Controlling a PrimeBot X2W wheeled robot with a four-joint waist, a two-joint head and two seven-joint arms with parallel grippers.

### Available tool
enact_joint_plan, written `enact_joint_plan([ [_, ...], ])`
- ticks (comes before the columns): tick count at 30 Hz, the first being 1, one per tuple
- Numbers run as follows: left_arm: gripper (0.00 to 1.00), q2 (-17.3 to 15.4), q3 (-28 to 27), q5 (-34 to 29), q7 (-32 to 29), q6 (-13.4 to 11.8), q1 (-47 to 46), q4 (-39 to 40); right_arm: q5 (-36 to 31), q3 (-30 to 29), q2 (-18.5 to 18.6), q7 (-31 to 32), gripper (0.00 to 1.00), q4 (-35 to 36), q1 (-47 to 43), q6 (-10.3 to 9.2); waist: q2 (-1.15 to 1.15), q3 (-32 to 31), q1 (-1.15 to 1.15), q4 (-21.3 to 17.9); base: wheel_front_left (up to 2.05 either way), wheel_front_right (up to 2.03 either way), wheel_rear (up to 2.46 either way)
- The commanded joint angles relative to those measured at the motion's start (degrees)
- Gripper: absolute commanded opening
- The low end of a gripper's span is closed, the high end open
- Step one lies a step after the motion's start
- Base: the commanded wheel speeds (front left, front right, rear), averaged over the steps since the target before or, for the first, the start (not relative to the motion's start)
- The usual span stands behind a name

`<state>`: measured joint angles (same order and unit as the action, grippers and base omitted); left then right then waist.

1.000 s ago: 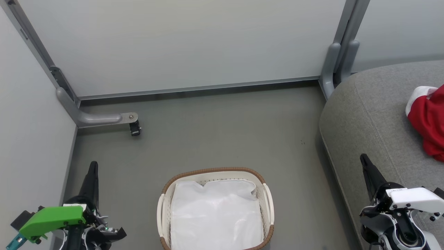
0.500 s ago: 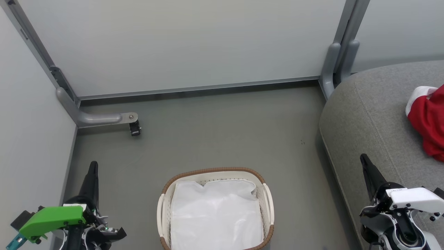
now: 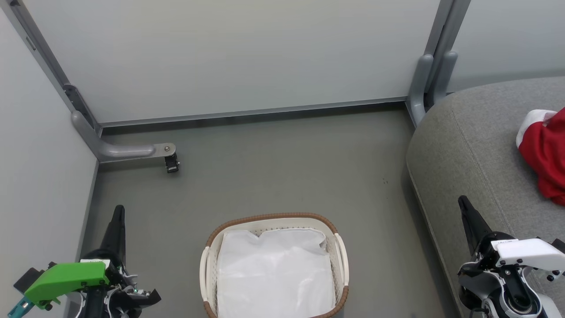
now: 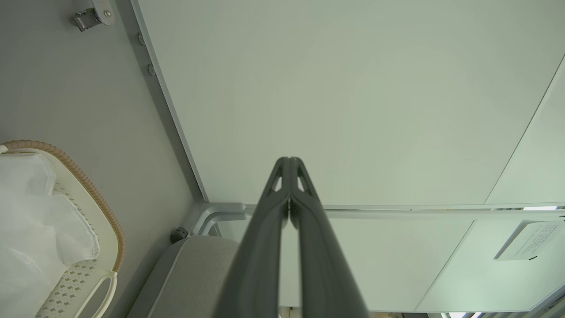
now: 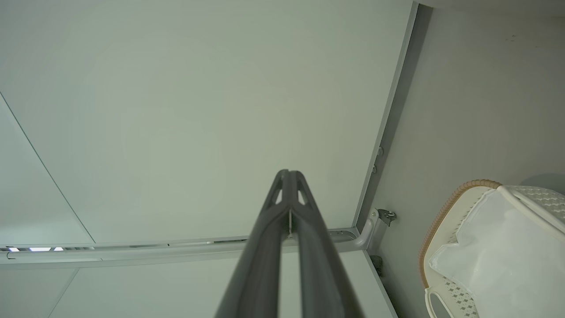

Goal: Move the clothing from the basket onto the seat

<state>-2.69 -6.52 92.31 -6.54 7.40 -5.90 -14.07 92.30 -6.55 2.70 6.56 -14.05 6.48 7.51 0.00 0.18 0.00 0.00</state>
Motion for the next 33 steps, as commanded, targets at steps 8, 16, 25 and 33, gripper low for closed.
enact_joint_plan([
  [8,0.0,-0.4,-0.1,0.2,-0.2,0.2,-0.6,0.1,0.2,-0.1,0.3,0.2,0.0,0.2,-0.6,-0.04,0.0,0.0,0.0,0.0,0.0,0.0,0.0],
  [16,0.0,-0.4,-0.1,0.2,-0.2,0.2,-0.6,0.1,0.2,-0.1,0.3,0.2,0.0,0.2,-0.6,-0.04,0.0,0.0,0.0,0.0,0.0,0.0,0.0],
  [25,0.0,-0.4,-0.1,0.2,-0.2,0.2,-0.6,0.1,0.2,-0.1,0.3,0.2,0.0,0.2,-0.6,-0.04,0.0,0.0,0.0,0.0,0.0,0.0,0.0],
  [33,0.0,-0.4,-0.1,0.2,-0.2,0.2,-0.6,0.1,0.2,-0.1,0.3,0.2,0.0,0.2,-0.6,-0.04,0.0,0.0,0.0,0.0,0.0,0.0,0.0],
])
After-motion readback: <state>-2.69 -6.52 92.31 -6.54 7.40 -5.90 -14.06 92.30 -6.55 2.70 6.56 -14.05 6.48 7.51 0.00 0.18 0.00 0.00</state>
